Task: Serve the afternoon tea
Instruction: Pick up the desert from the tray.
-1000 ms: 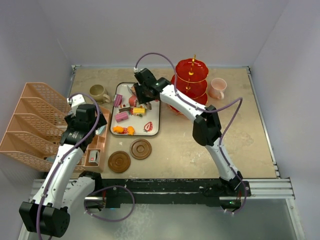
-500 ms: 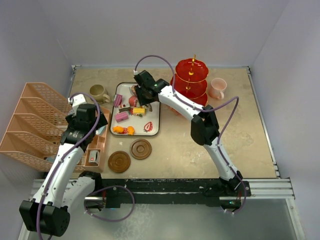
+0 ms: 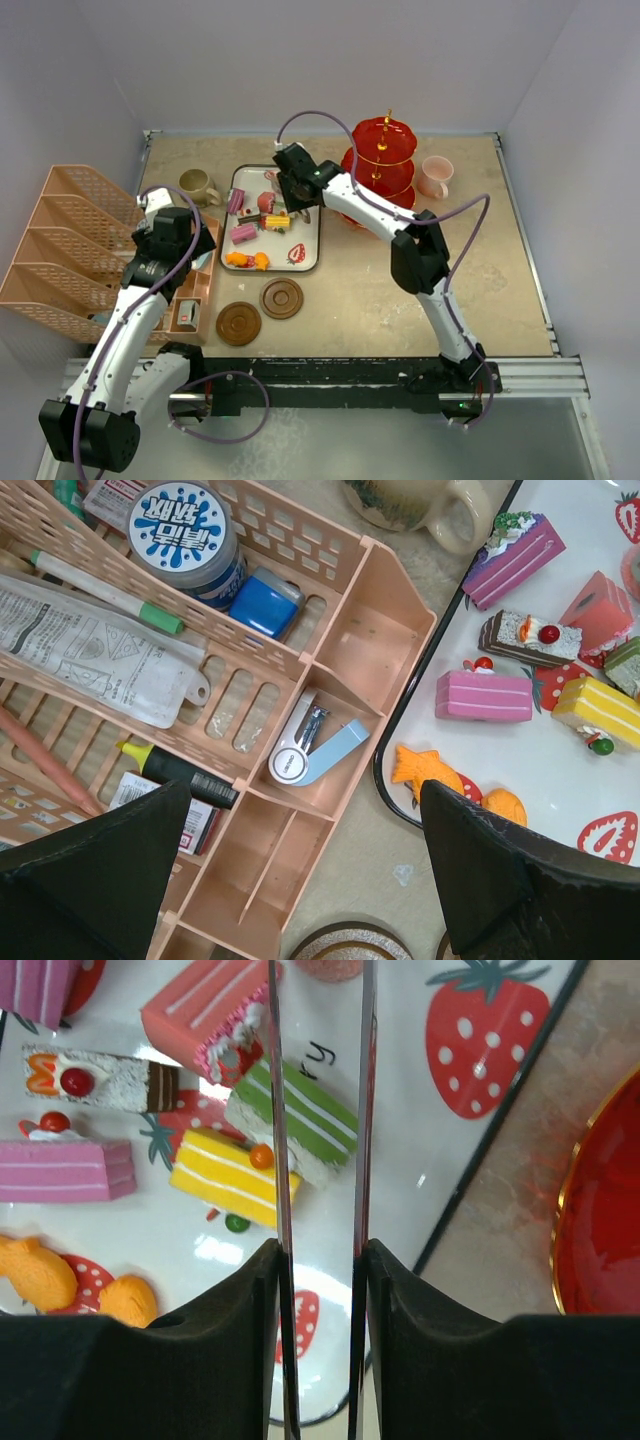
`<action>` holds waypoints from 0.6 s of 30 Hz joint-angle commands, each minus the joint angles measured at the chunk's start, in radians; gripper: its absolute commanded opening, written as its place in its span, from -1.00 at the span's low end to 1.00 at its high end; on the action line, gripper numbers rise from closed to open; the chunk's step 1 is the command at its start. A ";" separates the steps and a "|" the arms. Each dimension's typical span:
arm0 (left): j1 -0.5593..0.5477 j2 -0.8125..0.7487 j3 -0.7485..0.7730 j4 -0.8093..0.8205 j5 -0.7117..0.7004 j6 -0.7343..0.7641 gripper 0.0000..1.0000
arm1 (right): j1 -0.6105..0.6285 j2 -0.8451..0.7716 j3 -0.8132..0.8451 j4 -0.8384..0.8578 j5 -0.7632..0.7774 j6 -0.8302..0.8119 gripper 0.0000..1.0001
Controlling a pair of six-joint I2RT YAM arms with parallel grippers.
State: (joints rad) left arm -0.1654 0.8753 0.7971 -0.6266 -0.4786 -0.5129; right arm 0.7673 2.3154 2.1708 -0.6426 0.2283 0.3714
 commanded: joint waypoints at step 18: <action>-0.005 0.015 0.041 0.036 0.035 0.006 0.88 | -0.007 -0.195 -0.213 0.019 0.039 0.092 -0.11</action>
State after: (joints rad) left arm -0.1654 0.8921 0.7971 -0.6254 -0.4530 -0.5125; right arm 0.7647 2.1113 1.8954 -0.6048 0.2455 0.4465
